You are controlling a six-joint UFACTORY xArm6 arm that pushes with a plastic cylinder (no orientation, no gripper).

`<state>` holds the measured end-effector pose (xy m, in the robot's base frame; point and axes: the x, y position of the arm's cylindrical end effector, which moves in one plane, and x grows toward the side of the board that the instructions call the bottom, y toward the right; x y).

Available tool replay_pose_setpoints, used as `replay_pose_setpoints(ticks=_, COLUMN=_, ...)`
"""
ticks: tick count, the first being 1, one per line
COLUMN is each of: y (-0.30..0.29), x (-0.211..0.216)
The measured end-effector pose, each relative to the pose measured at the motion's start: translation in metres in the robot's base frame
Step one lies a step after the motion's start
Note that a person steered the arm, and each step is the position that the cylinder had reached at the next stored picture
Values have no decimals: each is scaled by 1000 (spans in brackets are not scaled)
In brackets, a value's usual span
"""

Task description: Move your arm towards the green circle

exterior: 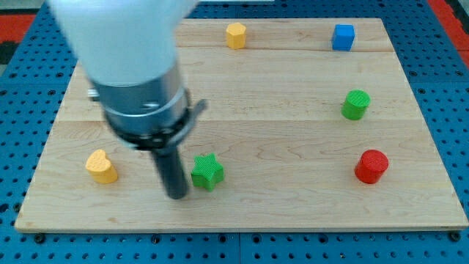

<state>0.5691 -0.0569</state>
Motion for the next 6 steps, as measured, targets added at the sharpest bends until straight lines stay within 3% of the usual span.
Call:
replay_pose_setpoints(ticks=3, y=203, x=0)
replay_pose_setpoints(ticks=5, y=269, x=19)
replay_pose_setpoints(ticks=6, y=296, x=-24)
